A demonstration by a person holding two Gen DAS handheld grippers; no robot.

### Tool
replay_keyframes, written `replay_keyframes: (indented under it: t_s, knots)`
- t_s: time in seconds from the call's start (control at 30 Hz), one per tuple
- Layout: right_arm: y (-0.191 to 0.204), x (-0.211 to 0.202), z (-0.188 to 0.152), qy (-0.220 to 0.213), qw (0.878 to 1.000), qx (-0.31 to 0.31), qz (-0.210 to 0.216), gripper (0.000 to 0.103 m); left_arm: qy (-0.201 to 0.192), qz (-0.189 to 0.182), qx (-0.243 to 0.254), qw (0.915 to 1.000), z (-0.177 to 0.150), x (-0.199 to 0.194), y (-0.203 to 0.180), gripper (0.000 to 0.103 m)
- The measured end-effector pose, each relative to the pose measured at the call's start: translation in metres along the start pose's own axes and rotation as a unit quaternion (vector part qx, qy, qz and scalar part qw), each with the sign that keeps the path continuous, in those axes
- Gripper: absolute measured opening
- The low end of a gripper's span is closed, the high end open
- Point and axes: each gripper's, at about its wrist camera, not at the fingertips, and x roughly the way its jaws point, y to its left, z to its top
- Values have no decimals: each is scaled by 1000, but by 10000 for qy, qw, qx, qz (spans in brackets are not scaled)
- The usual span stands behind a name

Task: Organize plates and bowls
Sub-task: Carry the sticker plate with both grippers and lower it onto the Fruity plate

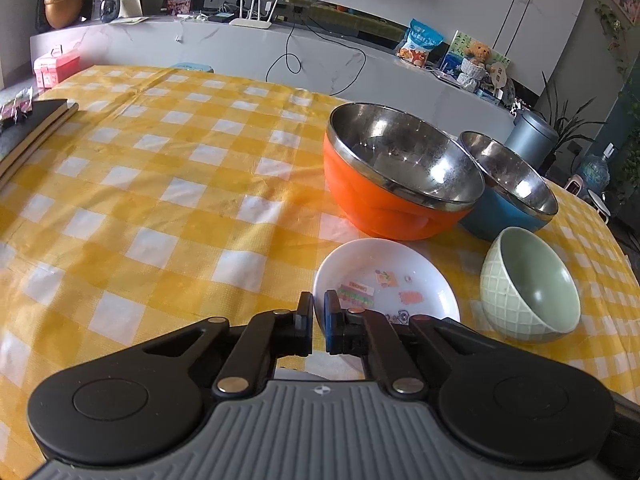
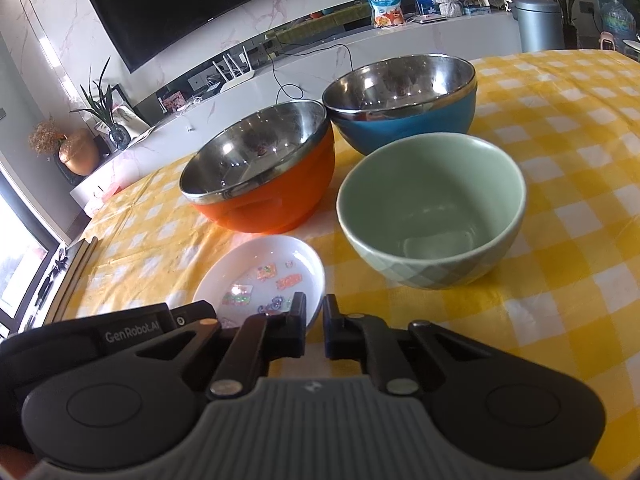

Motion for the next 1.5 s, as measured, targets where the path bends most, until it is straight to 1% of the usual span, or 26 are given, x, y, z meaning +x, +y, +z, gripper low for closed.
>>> replay_keyframes:
  t_s: [0.17, 0.3, 0.5, 0.7, 0.9, 1.13, 1.3, 1.5]
  knots:
    - [10, -14, 2, 9, 9998, -173, -19, 5, -80, 93, 147, 9998, 1, -23, -5, 5]
    - [18, -31, 4, 61, 9995, -297, 23, 5, 56, 144, 101, 9998, 0, -42, -3, 5]
    - [35, -54, -7, 363, 9976, -581, 127, 5, 242, 398, 213, 9987, -10, -74, 1, 6]
    - [44, -69, -20, 742, 9940, -737, 330, 5, 534, 463, 44, 9975, -21, -96, 16, 6]
    - [54, -76, -33, 1000, 9907, -810, 433, 5, 772, 510, -75, 9957, -33, -103, 29, 7]
    - [56, -71, -43, 1281, 9877, -822, 352, 5, 1030, 571, -9, 9930, -44, -99, 33, 8]
    - [59, -67, -47, 1322, 9868, -903, 265, 5, 1077, 630, 91, 9921, -46, -95, 32, 8]
    - [59, -62, -47, 1370, 9861, -901, 264, 5, 1082, 673, 124, 9918, -45, -90, 33, 8]
